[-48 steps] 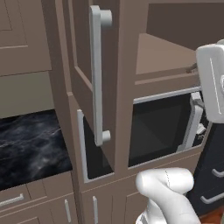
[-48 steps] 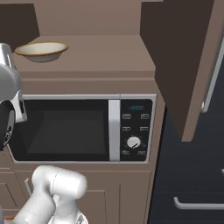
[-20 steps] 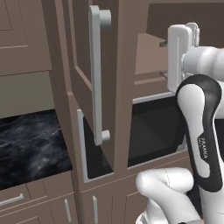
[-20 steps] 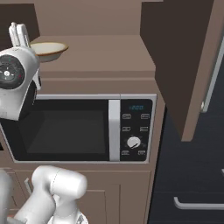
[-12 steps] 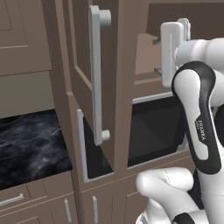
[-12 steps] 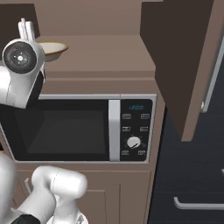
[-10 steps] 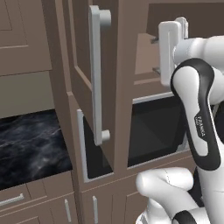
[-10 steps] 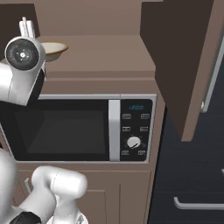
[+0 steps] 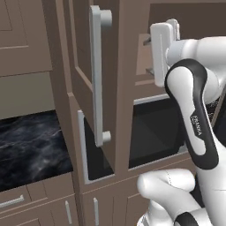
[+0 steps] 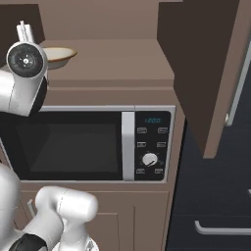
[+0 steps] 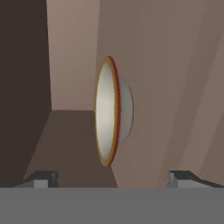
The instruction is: Move the bowls from the cabinet to the plates on the dining table.
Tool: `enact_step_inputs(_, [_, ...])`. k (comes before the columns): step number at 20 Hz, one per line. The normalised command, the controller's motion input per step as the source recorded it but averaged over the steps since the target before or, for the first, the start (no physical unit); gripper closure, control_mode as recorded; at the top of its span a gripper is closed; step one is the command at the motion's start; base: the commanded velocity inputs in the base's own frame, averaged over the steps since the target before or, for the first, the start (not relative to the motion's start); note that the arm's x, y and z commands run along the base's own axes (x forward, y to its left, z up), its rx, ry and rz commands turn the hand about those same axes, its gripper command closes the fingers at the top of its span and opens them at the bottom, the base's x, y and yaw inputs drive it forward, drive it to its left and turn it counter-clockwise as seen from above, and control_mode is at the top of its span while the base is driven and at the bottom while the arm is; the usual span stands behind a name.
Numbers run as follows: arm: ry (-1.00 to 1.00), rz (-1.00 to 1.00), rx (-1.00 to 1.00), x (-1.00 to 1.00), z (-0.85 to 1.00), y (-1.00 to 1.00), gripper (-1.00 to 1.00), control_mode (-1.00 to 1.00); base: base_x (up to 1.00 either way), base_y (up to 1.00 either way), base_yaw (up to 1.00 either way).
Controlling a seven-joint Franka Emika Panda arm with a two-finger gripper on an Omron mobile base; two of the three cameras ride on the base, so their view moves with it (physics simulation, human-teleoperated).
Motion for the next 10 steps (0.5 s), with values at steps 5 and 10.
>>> enact_step_inputs(5, [-0.06, 0.01, -0.01, 0.27, -0.19, 0.09, -1.00, -1.00, 0.00, 0.00, 0.00])
enact_step_inputs(10, [0.00, 0.00, 0.00, 0.44, -0.07, 0.09, -1.00, -1.00, 0.00, 0.00, 0.00])
